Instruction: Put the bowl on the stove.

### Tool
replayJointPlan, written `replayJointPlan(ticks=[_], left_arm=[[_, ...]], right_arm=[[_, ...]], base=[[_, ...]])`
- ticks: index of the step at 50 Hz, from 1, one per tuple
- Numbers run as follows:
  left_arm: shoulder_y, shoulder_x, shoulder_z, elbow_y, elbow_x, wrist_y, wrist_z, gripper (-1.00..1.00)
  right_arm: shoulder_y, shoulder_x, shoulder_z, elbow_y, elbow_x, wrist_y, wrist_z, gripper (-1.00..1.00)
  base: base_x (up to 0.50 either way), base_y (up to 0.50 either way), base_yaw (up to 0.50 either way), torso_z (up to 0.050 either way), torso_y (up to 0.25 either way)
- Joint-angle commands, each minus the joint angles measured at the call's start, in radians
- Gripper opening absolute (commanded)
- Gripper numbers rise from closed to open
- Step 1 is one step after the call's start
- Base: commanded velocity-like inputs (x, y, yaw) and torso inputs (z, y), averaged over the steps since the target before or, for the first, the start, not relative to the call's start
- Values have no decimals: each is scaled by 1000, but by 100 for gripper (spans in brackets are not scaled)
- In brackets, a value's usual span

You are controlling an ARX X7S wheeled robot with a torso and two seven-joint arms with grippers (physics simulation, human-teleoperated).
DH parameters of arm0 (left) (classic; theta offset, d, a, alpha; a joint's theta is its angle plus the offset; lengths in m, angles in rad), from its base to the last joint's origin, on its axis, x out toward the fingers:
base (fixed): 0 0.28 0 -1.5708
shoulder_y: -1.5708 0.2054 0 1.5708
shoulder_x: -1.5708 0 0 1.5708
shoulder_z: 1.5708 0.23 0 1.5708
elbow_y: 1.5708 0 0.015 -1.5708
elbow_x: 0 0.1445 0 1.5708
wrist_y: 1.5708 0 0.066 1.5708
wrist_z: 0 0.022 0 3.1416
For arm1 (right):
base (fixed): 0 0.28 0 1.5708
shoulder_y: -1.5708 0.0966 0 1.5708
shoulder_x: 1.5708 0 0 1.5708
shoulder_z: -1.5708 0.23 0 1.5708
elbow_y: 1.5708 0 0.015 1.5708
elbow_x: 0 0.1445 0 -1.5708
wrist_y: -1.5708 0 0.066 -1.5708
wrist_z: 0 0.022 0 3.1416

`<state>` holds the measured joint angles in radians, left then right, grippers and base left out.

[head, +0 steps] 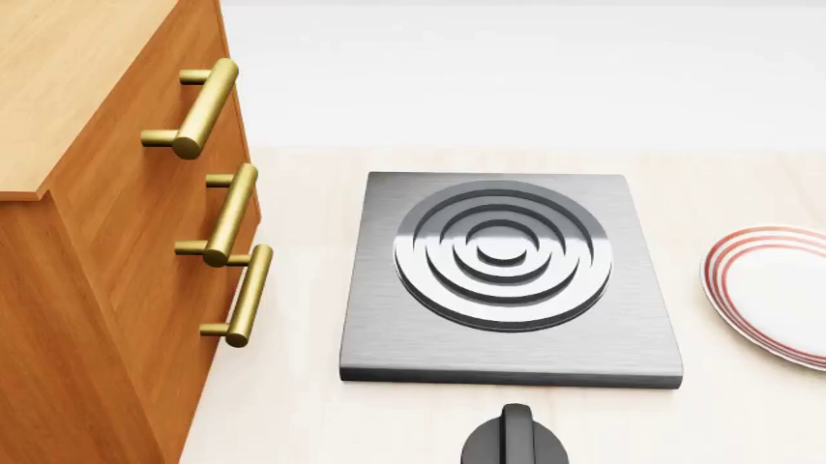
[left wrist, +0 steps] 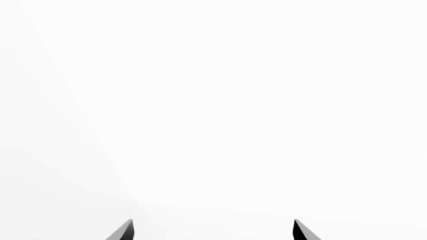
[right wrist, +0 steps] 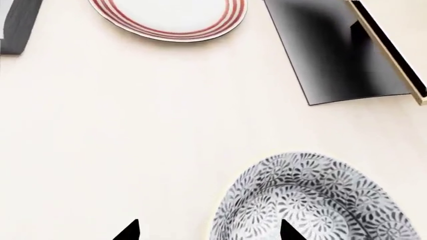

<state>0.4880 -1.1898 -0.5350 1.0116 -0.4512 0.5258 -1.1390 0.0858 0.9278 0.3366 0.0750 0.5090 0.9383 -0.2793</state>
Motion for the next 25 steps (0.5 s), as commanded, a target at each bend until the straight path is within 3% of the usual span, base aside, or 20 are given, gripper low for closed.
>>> replayJointPlan(ticks=[1, 25], left_arm=[[-4, 2, 2, 0, -1, -2, 3, 100], [-15, 6, 15, -5, -2, -1, 8, 100]], right_arm=[[5, -23, -31, 41, -20, -29, 8, 100], [-28, -54, -29, 115, -39, -50, 22, 100]], base=[[0, 0, 0, 0, 0], [0, 0, 0, 0, 0]])
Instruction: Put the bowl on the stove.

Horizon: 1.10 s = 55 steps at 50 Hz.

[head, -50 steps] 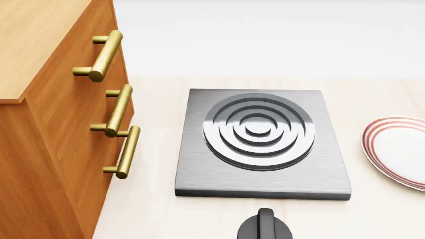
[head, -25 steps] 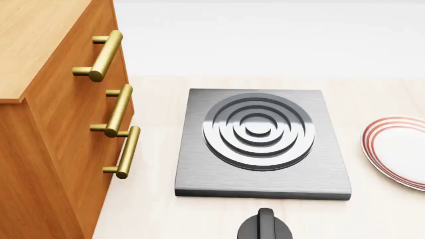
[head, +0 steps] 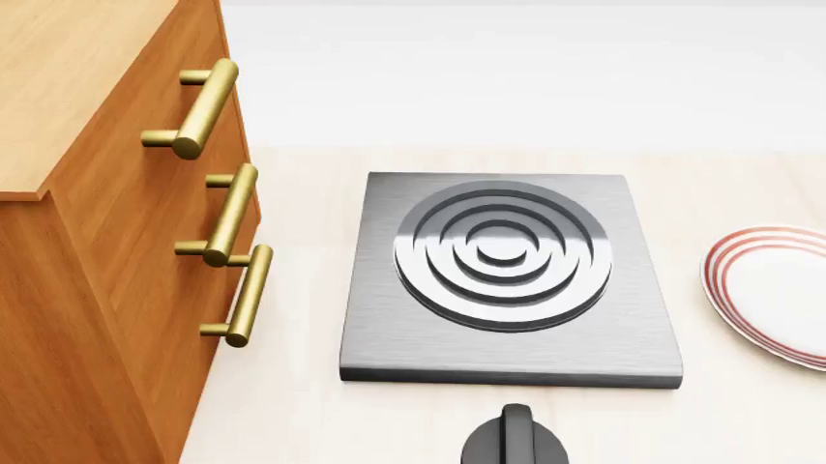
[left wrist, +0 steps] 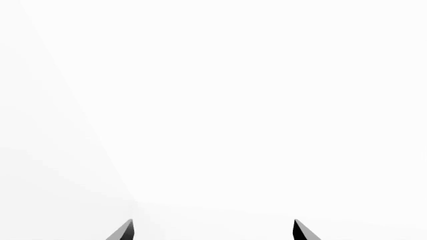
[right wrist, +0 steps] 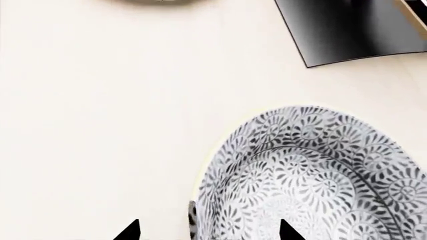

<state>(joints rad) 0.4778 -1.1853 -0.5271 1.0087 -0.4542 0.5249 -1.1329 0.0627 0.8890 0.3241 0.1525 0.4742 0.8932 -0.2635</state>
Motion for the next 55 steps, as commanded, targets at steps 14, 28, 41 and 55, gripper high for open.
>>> replayJointPlan(ticks=[14, 28, 41, 55], left_arm=[[-11, 6, 19, -5, 4, 3, 5, 100], [-15, 10, 20, -1, 2, -1, 9, 100], [-17, 20, 28, -5, 6, 2, 13, 100], [-14, 30, 14, -7, -6, 2, 25, 100]], right_arm=[[-11, -21, -12, 55, -3, -5, 8, 100], [-68, -19, 30, 17, -2, -37, 6, -100], [-64, 10, 58, -50, 14, -22, 5, -100], [23, 88, 57, -136, 61, 66, -7, -100]], base=[[0, 0, 0, 0, 0], [0, 0, 0, 0, 0], [0, 0, 0, -1, 0], [0, 0, 0, 0, 0]])
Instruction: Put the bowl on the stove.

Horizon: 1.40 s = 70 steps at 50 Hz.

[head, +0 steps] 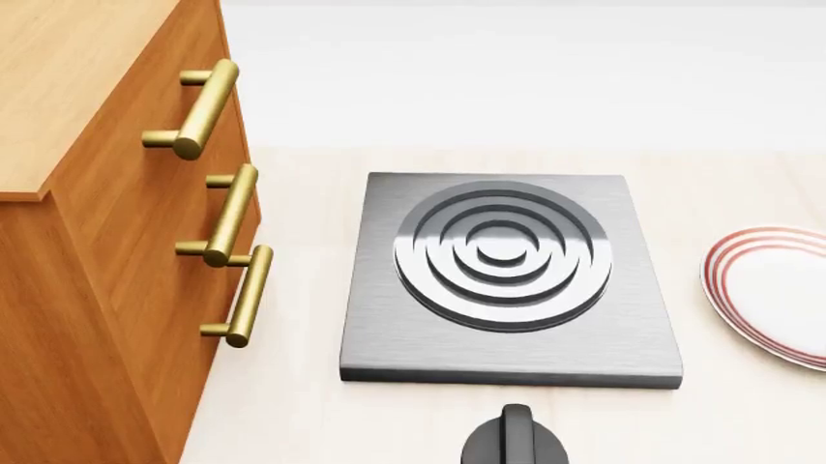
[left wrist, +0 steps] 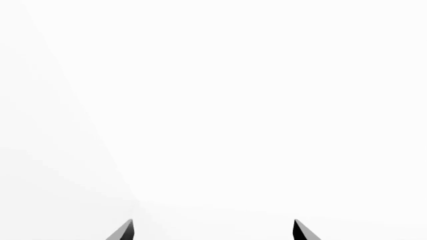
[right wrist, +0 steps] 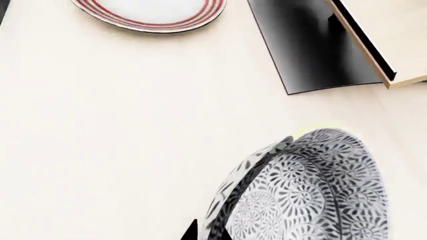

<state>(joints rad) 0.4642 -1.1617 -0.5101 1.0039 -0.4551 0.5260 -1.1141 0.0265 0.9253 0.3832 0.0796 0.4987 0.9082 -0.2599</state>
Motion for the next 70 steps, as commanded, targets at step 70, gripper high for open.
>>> replayJointPlan(ticks=[70], left_arm=[[-12, 9, -11, 11, -27, -22, 33, 100]], right_arm=[[1159, -193, -889, 73, -215, 6, -253, -100]], base=[[0, 0, 0, 0, 0]])
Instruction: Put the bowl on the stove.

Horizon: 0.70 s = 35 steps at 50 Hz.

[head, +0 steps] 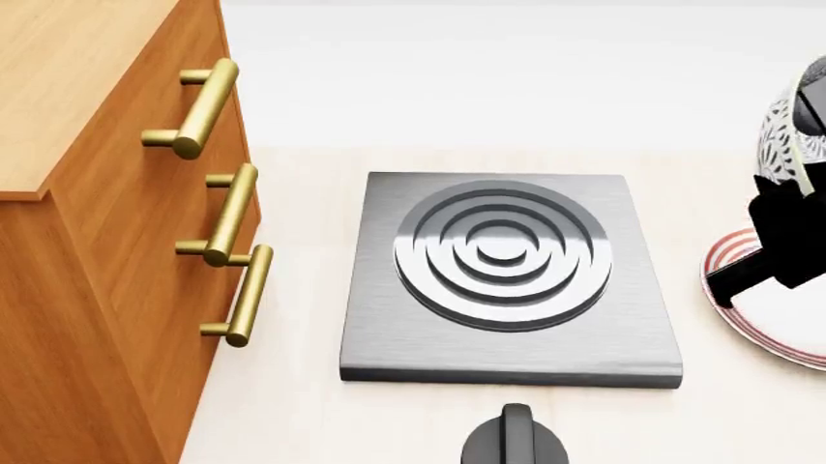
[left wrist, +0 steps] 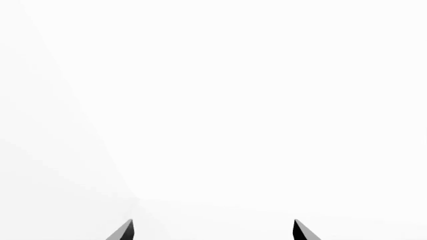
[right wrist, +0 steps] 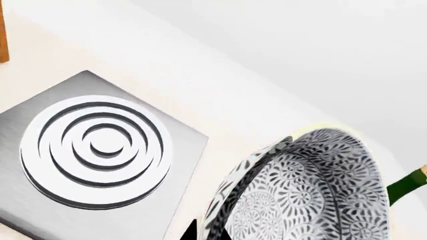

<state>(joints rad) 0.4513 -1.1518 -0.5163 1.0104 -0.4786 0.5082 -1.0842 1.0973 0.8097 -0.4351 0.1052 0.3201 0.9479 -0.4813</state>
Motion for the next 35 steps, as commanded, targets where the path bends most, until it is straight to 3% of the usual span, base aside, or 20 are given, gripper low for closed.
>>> replayJointPlan(ticks=[1, 35], left_arm=[[1, 0, -5, 4, -4, -4, 3, 100], [-14, -11, 15, 6, 3, -8, -8, 100]], right_arm=[[93, -83, -73, 52, -38, -33, -31, -100], [208, -325, -151, 176, -37, -76, -53, -100]], base=[[0, 0, 0, 0, 0], [0, 0, 0, 0, 1]])
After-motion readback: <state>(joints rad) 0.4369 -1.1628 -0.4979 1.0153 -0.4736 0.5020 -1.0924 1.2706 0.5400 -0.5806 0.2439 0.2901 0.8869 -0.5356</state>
